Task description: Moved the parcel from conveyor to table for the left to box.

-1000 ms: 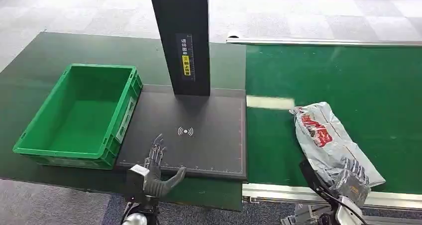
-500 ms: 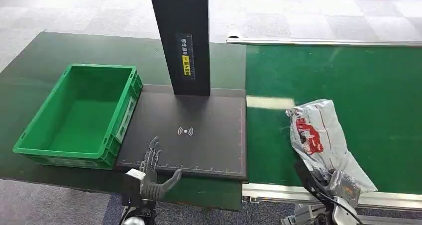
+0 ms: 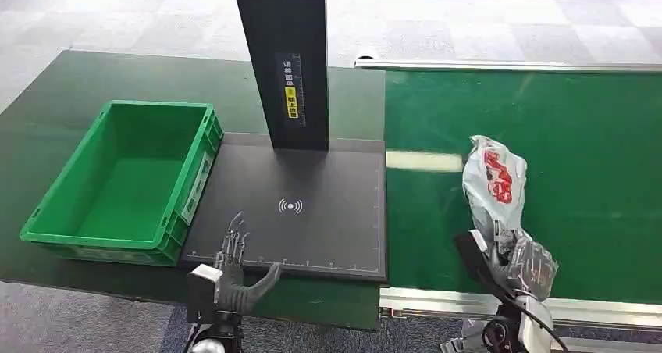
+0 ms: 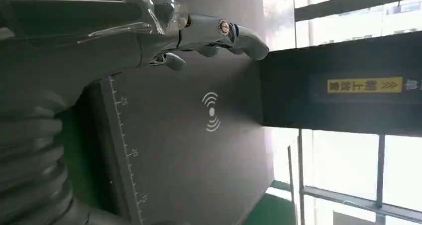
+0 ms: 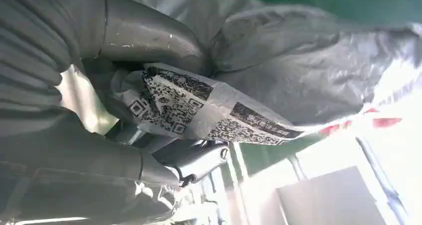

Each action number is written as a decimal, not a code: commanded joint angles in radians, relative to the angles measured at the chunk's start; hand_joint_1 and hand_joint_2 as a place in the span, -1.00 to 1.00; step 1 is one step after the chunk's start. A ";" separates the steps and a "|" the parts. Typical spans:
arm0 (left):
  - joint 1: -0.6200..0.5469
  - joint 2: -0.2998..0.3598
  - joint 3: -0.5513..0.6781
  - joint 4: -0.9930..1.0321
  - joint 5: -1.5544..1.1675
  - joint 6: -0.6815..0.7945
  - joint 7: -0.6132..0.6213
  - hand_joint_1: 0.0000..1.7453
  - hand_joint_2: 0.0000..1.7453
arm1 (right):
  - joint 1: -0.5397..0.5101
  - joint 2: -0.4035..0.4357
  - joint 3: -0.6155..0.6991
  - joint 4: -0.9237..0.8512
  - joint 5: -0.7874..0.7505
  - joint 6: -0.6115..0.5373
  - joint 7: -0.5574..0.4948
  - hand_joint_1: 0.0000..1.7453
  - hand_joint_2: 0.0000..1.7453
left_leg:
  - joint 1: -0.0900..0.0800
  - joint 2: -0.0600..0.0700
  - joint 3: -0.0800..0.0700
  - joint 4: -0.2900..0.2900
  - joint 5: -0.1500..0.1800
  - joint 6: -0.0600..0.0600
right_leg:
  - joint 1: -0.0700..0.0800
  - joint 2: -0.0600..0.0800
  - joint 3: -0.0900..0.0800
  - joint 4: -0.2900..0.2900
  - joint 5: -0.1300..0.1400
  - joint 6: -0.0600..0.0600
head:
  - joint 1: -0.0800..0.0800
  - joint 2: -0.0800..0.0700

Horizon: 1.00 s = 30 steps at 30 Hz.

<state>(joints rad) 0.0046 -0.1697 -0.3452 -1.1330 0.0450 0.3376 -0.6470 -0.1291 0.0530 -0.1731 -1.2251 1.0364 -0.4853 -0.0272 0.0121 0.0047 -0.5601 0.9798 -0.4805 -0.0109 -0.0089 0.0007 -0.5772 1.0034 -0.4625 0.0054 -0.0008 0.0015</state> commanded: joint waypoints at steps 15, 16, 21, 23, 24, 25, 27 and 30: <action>0.046 0.019 0.294 -0.345 -0.138 -0.002 0.070 -1.00 1.00 | -0.445 0.153 0.762 0.200 -0.325 0.388 -0.070 1.00 1.00 | 0.001 0.008 0.004 -0.002 0.001 0.000 | 0.001 0.008 0.001 -0.001 0.002 -0.001 | 0.000 0.000; 0.052 0.018 0.297 -0.355 -0.138 -0.001 0.070 -1.00 1.00 | -0.449 0.157 0.769 0.215 -0.327 0.395 -0.068 1.00 1.00 | 0.001 0.007 0.003 -0.002 0.001 0.000 | 0.001 0.007 0.001 -0.001 0.001 -0.001 | 0.000 0.000; 0.068 0.003 0.320 -0.390 -0.152 0.001 0.085 -1.00 1.00 | -0.460 0.177 0.814 0.279 -0.351 0.449 -0.019 1.00 1.00 | 0.001 0.005 0.001 -0.001 0.001 0.000 | 0.001 0.005 0.000 -0.001 0.001 -0.001 | 0.000 0.000; 0.071 -0.002 0.321 -0.398 -0.165 -0.003 0.099 -1.00 1.00 | -0.465 0.182 0.817 0.299 -0.393 0.495 -0.005 -1.00 -1.00 | 0.001 0.004 0.000 -0.001 0.001 0.000 | 0.001 0.003 -0.001 0.000 0.001 -0.001 | 0.000 0.000; 0.071 -0.002 0.321 -0.398 -0.165 -0.003 0.099 -1.00 1.00 | -0.465 0.182 0.817 0.299 -0.393 0.495 -0.005 -1.00 -1.00 | 0.000 0.004 0.001 -0.001 0.001 0.000 | 0.001 0.004 0.000 -0.001 0.001 -0.001 | 0.000 0.000; 0.075 -0.004 0.319 -0.403 -0.165 -0.006 0.106 -1.00 1.00 | -0.464 0.180 0.817 0.302 -0.407 0.504 -0.009 -1.00 -1.00 | 0.000 0.003 0.000 -0.001 0.002 0.000 | 0.001 0.003 -0.001 0.000 0.001 -0.001 | 0.000 0.000; 0.078 -0.007 0.318 -0.403 -0.168 -0.010 0.113 -1.00 1.00 | -0.464 0.176 0.816 0.304 -0.420 0.512 -0.011 -1.00 -1.00 | 0.000 0.003 0.001 -0.001 0.002 0.001 | 0.001 0.002 0.000 -0.001 0.001 -0.001 | 0.000 0.000; 0.088 -0.009 0.315 -0.403 -0.166 -0.038 0.137 -1.00 1.00 | -0.463 0.172 0.818 0.304 -0.444 0.522 -0.016 -1.00 -1.00 | 0.000 0.002 0.001 -0.002 0.002 0.001 | 0.001 0.001 0.000 -0.001 0.001 -0.001 | 0.000 0.000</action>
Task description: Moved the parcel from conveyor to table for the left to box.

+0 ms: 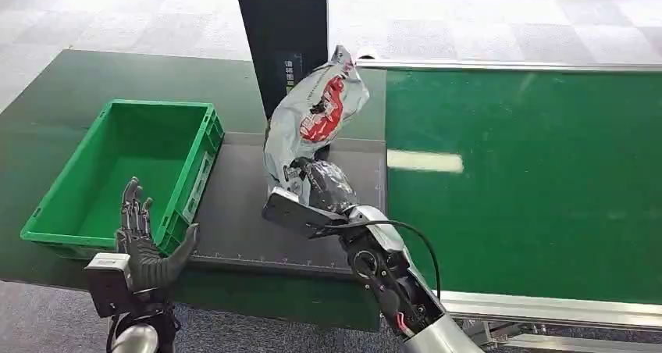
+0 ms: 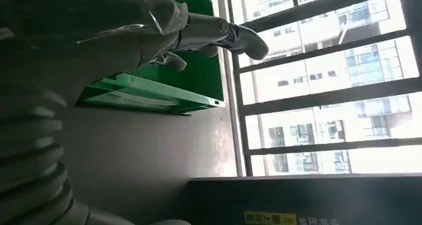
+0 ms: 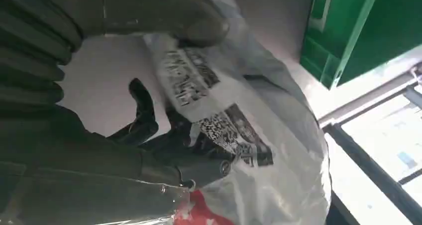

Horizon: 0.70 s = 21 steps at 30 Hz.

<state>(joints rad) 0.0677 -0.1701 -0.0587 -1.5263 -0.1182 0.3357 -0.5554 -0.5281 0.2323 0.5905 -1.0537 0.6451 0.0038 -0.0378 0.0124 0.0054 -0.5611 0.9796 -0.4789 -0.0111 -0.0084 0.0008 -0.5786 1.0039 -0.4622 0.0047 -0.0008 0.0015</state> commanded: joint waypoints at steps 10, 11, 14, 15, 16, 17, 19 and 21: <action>-0.060 0.044 -0.041 0.065 -0.234 -0.105 0.102 -1.00 1.00 | 0.001 -0.032 0.005 0.024 -0.206 0.022 -0.093 -1.00 -1.00 | 0.000 -0.002 0.001 -0.001 0.001 0.000 | 0.000 -0.001 0.001 -0.001 0.000 0.000 | 0.000 0.000; -0.082 0.040 -0.039 0.071 -0.241 -0.108 0.100 -1.00 1.00 | 0.003 -0.039 0.002 0.018 -0.218 0.009 -0.099 -1.00 -1.00 | 0.000 -0.003 0.001 -0.001 0.001 0.000 | 0.000 -0.003 0.001 -0.001 0.000 0.000 | 0.000 0.000; -0.160 0.051 -0.087 0.107 -0.254 -0.130 0.096 -1.00 1.00 | 0.014 -0.052 -0.031 0.004 -0.261 -0.022 -0.118 -1.00 -1.00 | 0.000 -0.005 0.000 0.000 0.001 0.000 | 0.000 -0.005 0.001 -0.001 0.000 0.000 | 0.000 0.000; -0.193 0.062 -0.134 0.136 -0.296 -0.146 0.121 -1.00 1.00 | 0.028 -0.052 -0.054 -0.011 -0.289 -0.038 -0.146 -1.00 -1.00 | 0.000 -0.005 0.000 0.000 0.001 0.000 | 0.000 -0.004 0.000 -0.001 0.000 0.000 | 0.000 0.000; -0.218 0.064 -0.167 0.159 -0.357 -0.121 0.137 -1.00 1.00 | 0.045 -0.055 -0.073 -0.032 -0.305 -0.058 -0.167 -1.00 -1.00 | 0.000 -0.006 0.000 -0.001 0.002 0.001 | 0.000 -0.006 0.001 -0.001 0.000 0.000 | 0.000 0.000; -0.243 0.057 -0.194 0.187 -0.402 -0.101 0.156 -1.00 1.00 | 0.064 -0.061 -0.085 -0.054 -0.318 -0.068 -0.183 -1.00 -1.00 | 0.000 -0.007 0.000 0.000 0.002 0.001 | 0.000 -0.006 0.001 -0.001 0.000 0.000 | 0.000 0.000; -0.296 0.049 -0.238 0.255 -0.467 -0.069 0.189 -1.00 1.00 | 0.104 -0.075 -0.108 -0.110 -0.354 -0.080 -0.212 -1.00 -1.00 | 0.000 -0.010 0.001 -0.001 0.003 0.001 | 0.000 -0.009 0.003 -0.002 0.000 0.000 | 0.000 0.000; -0.367 0.044 -0.288 0.365 -0.535 -0.043 0.206 -1.00 1.00 | 0.145 -0.082 -0.131 -0.164 -0.377 -0.126 -0.250 -1.00 -1.00 | 0.000 -0.011 0.001 -0.001 0.003 0.001 | 0.000 -0.010 0.004 -0.003 0.000 0.000 | 0.000 0.000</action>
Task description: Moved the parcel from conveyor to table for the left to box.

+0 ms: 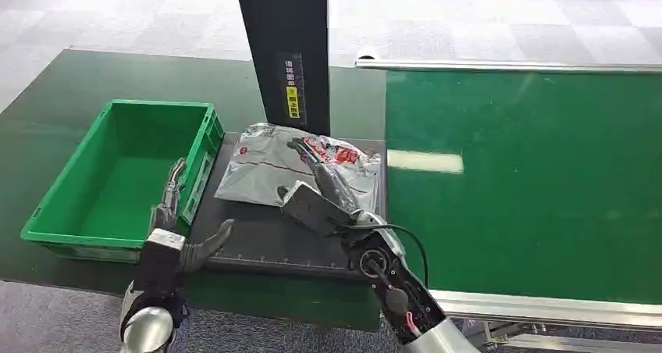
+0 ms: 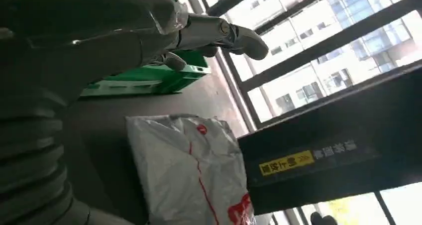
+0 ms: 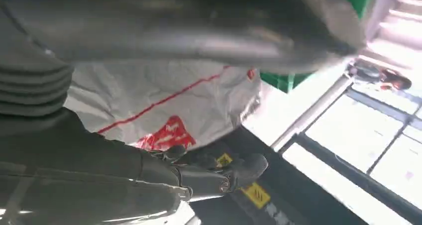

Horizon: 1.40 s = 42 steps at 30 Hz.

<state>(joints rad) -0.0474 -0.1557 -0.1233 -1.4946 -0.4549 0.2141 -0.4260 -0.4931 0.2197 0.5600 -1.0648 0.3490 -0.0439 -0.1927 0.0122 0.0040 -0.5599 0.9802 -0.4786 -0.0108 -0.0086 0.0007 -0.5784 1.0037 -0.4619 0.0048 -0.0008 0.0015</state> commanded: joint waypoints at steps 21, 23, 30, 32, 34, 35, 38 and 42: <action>-0.674 -0.163 -0.470 1.171 -0.446 0.105 0.160 -1.00 1.00 | 0.259 -0.103 -0.121 -0.368 -0.195 -0.140 -0.231 -1.00 1.00 | 0.000 -0.003 0.001 -0.001 0.000 0.001 | 0.000 -0.004 0.002 -0.002 0.000 0.000 | 0.000 0.000; -0.683 -0.175 -0.495 1.198 -0.478 0.107 0.202 -1.00 1.00 | 0.263 -0.106 -0.119 -0.371 -0.197 -0.142 -0.233 -1.00 1.00 | 0.000 -0.003 0.000 0.000 0.000 0.001 | 0.000 -0.003 0.001 -0.002 0.000 0.000 | 0.000 0.000; -0.678 -0.193 -0.582 1.213 -0.537 0.146 0.377 -1.00 1.00 | 0.263 -0.098 -0.110 -0.351 -0.207 -0.146 -0.236 -1.00 1.00 | 0.000 0.000 0.000 0.000 0.000 0.001 | 0.000 -0.001 0.001 -0.001 0.000 0.000 | 0.000 0.000; -0.671 -0.193 -0.594 1.204 -0.536 0.147 0.387 -1.00 1.00 | 0.262 -0.096 -0.108 -0.349 -0.207 -0.146 -0.236 -1.00 1.00 | 0.000 -0.001 0.000 0.000 0.000 0.001 | 0.000 -0.002 0.001 -0.002 0.001 0.000 | 0.000 0.000; -0.669 -0.193 -0.677 1.208 -0.581 0.221 0.475 0.04 1.00 | 0.264 -0.095 -0.101 -0.351 -0.209 -0.146 -0.239 -1.00 1.00 | 0.000 0.000 0.000 0.000 0.000 0.001 | 0.000 -0.001 0.001 -0.001 0.000 0.000 | 0.000 0.000; -0.661 -0.193 -0.698 1.202 -0.584 0.235 0.496 0.92 1.00 | 0.267 -0.094 -0.098 -0.355 -0.210 -0.147 -0.240 -1.00 1.00 | 0.000 0.000 0.000 0.000 0.000 0.000 | 0.000 0.000 0.000 -0.001 0.000 0.000 | 0.000 0.000; -0.657 -0.193 -0.733 1.205 -0.572 0.285 0.531 1.00 1.00 | 0.273 -0.088 -0.097 -0.360 -0.212 -0.151 -0.240 -1.00 1.00 | 0.000 0.000 0.000 0.000 0.000 0.000 | 0.000 0.000 0.000 -0.001 0.000 0.000 | 0.000 0.000; -0.650 -0.193 -0.759 1.206 -0.528 0.334 0.542 1.00 1.00 | 0.279 -0.076 -0.094 -0.370 -0.210 -0.155 -0.235 -1.00 1.00 | 0.000 0.001 0.001 -0.001 0.000 0.001 | 0.000 0.000 0.001 -0.001 0.001 0.000 | 0.000 0.000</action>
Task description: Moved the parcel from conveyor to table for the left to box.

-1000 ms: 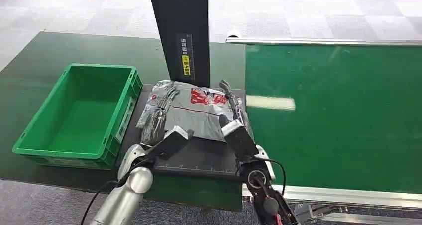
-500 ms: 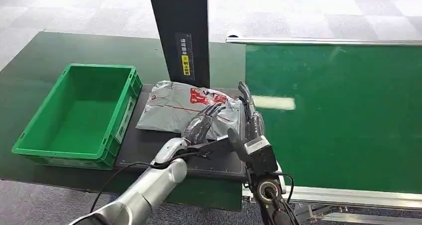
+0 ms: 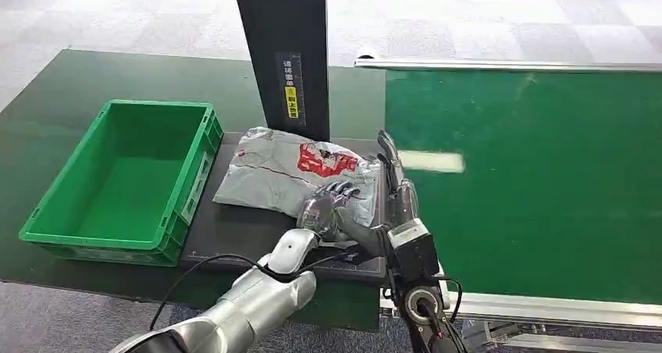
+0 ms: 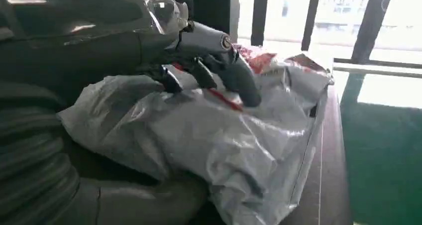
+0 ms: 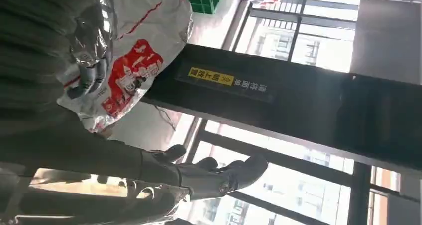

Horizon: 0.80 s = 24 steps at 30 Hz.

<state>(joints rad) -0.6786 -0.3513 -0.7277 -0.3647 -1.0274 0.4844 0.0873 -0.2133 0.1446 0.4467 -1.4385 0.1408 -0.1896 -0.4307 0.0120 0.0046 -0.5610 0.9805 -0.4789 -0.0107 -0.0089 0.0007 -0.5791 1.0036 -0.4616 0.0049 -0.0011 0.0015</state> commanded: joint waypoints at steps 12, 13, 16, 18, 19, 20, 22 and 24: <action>0.081 0.005 0.488 -0.166 0.058 0.214 -0.294 1.00 1.00 | 0.018 0.001 -0.022 -0.038 0.037 -0.036 0.008 -1.00 1.00 | 0.000 0.001 0.001 -0.001 0.000 0.000 | 0.000 0.001 0.001 -0.001 0.000 0.000 | 0.000 0.000; 0.083 0.002 0.598 -0.229 0.197 0.214 -0.438 1.00 1.00 | 0.015 -0.001 -0.034 -0.040 0.046 -0.050 0.012 -1.00 1.00 | 0.000 0.001 0.001 -0.001 0.000 0.000 | 0.000 0.001 0.000 -0.001 0.000 0.000 | 0.000 0.000; 0.068 0.002 0.625 -0.371 0.370 0.214 -0.591 1.00 1.00 | 0.008 -0.009 -0.058 -0.034 0.046 -0.053 0.012 -1.00 1.00 | 0.000 0.000 -0.002 0.001 0.000 0.000 | 0.000 0.000 -0.002 0.001 0.000 0.000 | 0.000 0.000; 0.125 0.031 0.548 -0.653 0.411 0.168 -0.543 1.00 1.00 | 0.011 -0.013 -0.074 -0.015 0.046 -0.060 0.014 -1.00 1.00 | 0.002 -0.002 -0.003 0.002 0.001 0.001 | 0.002 -0.002 -0.003 0.000 0.000 0.000 | 0.001 0.000; 0.153 0.061 0.495 -0.788 0.426 0.156 -0.516 1.00 1.00 | 0.014 -0.016 -0.079 -0.007 0.047 -0.068 0.009 -1.00 1.00 | 0.000 -0.001 -0.002 0.001 0.001 0.001 | 0.000 -0.001 -0.002 0.000 0.001 0.000 | 0.000 0.000; 0.185 0.088 0.457 -0.936 0.406 0.148 -0.478 1.00 1.00 | 0.022 -0.018 -0.084 -0.005 0.050 -0.078 0.003 -1.00 1.00 | 0.000 0.002 -0.003 0.001 0.001 0.000 | 0.000 0.001 -0.004 0.001 0.001 0.000 | 0.000 0.000; 0.232 0.142 0.420 -1.168 0.365 0.179 -0.461 1.00 1.00 | 0.053 -0.021 -0.097 -0.007 0.073 -0.105 -0.002 -1.00 1.00 | 0.000 0.005 -0.002 0.000 0.000 0.000 | 0.001 0.004 -0.003 0.000 0.002 -0.001 | 0.000 0.000; 0.256 0.179 0.414 -1.274 0.324 0.167 -0.410 1.00 1.00 | 0.073 -0.023 -0.103 -0.011 0.082 -0.109 -0.008 -1.00 1.00 | 0.001 0.004 0.000 -0.001 0.000 0.000 | 0.001 0.004 -0.001 -0.001 0.001 -0.001 | 0.000 0.000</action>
<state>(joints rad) -0.5597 -0.3334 -0.2919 -0.8731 -0.6271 0.6546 -0.4236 -0.1813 0.1518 0.3971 -1.4919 0.1922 -0.2597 -0.4246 0.0123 0.0059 -0.5618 0.9805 -0.4787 -0.0107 -0.0086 0.0011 -0.5797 1.0037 -0.4609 0.0042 -0.0012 0.0015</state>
